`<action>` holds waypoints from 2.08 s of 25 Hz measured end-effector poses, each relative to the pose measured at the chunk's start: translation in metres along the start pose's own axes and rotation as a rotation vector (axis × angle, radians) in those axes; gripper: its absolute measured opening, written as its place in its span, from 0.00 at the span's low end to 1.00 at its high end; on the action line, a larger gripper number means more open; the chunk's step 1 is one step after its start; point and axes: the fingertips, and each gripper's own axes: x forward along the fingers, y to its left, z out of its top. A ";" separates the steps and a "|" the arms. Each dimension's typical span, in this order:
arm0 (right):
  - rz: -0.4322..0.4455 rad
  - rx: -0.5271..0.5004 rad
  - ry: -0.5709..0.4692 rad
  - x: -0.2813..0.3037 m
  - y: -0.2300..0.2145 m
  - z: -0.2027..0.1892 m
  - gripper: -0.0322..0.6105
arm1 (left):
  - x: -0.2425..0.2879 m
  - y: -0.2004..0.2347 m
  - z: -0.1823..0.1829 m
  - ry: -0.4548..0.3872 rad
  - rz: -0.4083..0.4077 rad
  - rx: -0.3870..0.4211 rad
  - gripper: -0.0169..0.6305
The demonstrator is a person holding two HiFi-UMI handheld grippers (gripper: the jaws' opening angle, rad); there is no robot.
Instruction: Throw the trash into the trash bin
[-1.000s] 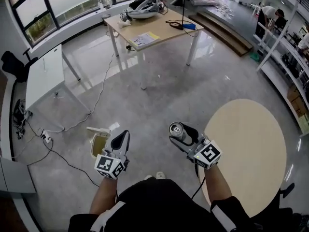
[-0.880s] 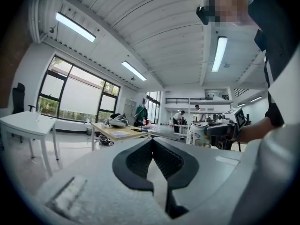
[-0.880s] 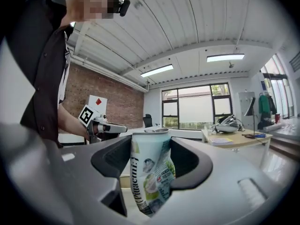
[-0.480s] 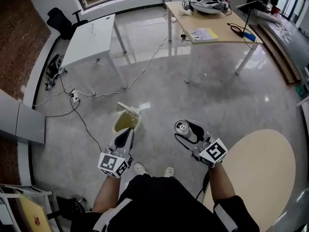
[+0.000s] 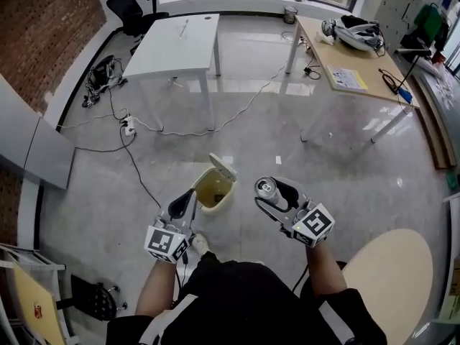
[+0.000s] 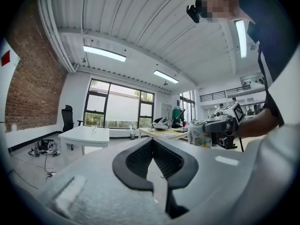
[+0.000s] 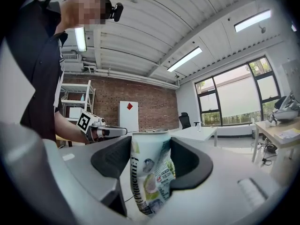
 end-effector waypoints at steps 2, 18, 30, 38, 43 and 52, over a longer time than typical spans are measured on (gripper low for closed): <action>0.010 -0.011 -0.012 0.036 0.004 0.005 0.46 | -0.002 0.031 0.004 -0.017 0.003 0.003 0.03; 0.068 0.096 0.132 0.229 0.018 -0.042 0.47 | -0.008 0.187 -0.010 0.028 0.040 -0.042 0.03; -0.023 0.343 0.360 0.239 -0.002 -0.205 0.47 | -0.025 0.203 -0.137 0.262 0.116 -0.251 0.03; -0.094 0.374 0.507 0.240 -0.018 -0.304 0.47 | -0.006 0.198 -0.187 0.348 0.110 -0.264 0.03; -0.184 0.434 0.592 0.242 -0.031 -0.361 0.47 | -0.006 0.193 -0.205 0.403 0.106 -0.263 0.03; -0.190 0.405 0.737 0.259 -0.033 -0.428 0.47 | -0.021 0.200 -0.230 0.479 0.140 -0.279 0.03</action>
